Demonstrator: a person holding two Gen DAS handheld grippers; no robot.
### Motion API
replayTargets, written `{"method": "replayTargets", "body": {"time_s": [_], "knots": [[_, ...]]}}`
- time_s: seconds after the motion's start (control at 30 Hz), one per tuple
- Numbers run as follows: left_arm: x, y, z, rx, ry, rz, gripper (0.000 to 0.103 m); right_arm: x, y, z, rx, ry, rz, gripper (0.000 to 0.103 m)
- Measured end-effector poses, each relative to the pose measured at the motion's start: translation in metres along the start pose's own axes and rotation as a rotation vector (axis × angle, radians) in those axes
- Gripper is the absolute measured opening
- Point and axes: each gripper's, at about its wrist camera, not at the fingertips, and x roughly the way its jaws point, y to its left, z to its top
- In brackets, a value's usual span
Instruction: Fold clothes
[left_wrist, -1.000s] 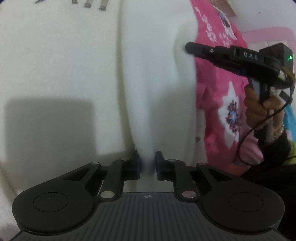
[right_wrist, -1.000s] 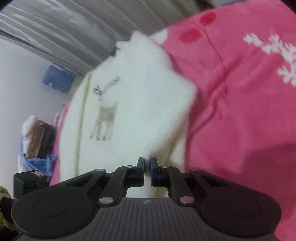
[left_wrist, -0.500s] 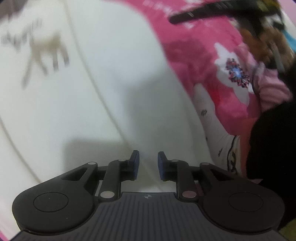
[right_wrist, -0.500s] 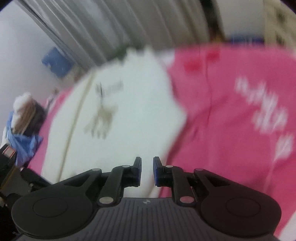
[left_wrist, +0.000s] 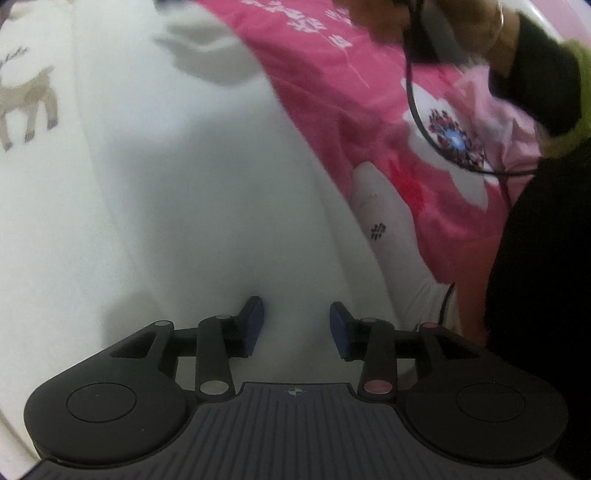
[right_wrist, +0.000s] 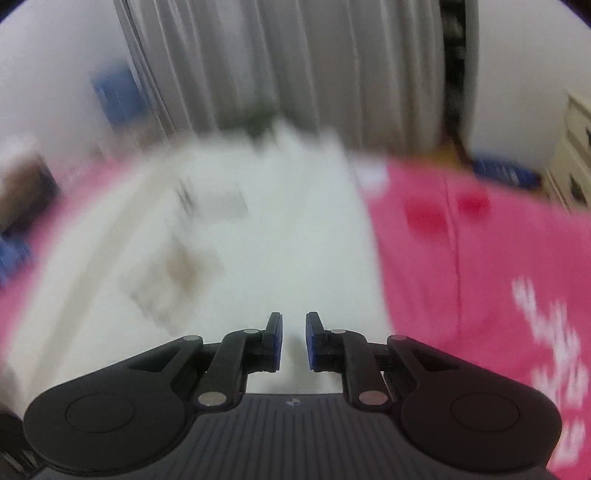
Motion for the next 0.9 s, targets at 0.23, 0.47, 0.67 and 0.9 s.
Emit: {"method": "replayTargets", "body": {"time_s": [0.23, 0.47, 0.67, 0.9], "knots": [[-0.003, 0.002, -0.003, -0.034, -0.020, -0.010, 0.044, 0.121, -0.011, 0.058, 0.084, 0.099, -0.057, 0.011], [-0.017, 0.000, 0.011, -0.012, 0.014, -0.017, 0.044, 0.093, -0.030, 0.073, 0.228, -0.016, -0.007, 0.015], [-0.049, 0.010, 0.021, -0.030, 0.000, 0.077, 0.044, 0.105, -0.020, 0.079, 0.086, 0.106, -0.193, 0.018], [-0.052, 0.001, 0.034, -0.065, -0.050, 0.103, 0.044, 0.085, 0.005, 0.069, 0.099, 0.156, -0.249, 0.018]]}}
